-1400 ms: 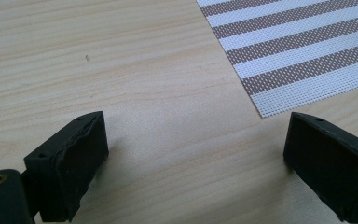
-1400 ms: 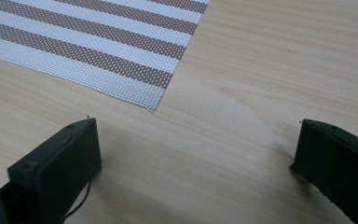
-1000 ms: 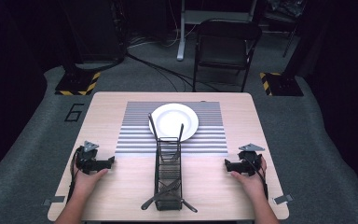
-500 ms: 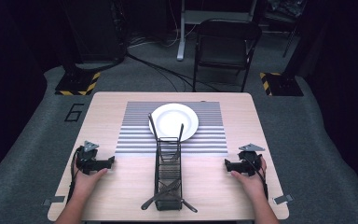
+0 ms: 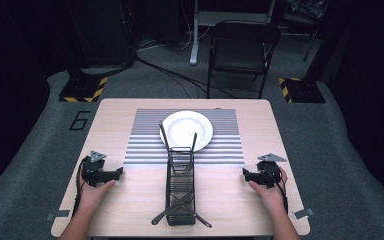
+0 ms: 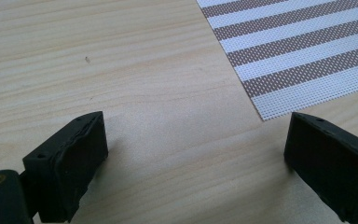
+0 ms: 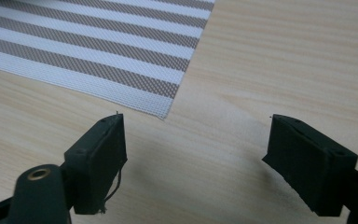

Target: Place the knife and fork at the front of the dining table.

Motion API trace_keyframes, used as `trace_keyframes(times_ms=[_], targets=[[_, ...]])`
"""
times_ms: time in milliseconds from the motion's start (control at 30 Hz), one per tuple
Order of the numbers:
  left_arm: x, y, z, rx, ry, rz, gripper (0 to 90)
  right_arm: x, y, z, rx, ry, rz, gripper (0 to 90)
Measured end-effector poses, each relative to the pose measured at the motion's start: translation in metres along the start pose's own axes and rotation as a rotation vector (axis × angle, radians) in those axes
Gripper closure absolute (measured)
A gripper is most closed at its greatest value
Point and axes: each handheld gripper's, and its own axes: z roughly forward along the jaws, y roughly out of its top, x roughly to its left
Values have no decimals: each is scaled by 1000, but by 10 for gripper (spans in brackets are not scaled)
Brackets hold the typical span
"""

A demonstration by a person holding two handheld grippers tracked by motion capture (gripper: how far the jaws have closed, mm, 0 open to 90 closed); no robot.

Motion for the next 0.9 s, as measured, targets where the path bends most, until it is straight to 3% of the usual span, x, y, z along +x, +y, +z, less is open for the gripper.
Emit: trace_keyframes(times_ms=[300, 333, 400, 567, 900], targets=[[0, 0, 0, 1, 0, 1, 57, 19, 9, -15, -12, 40, -58, 281], [0, 0, 0, 1, 1, 1, 57, 22, 11, -16, -12, 65, -74, 333], [0, 0, 0, -1, 1, 0, 58, 25, 12, -16, -10, 88, -86, 350], [0, 0, 0, 1, 3, -2, 57, 33, 15, -18, 4, 109, -101, 342], [0, 0, 1, 1, 3, -1, 57, 52, 24, -29, -23, 155, -143, 376]])
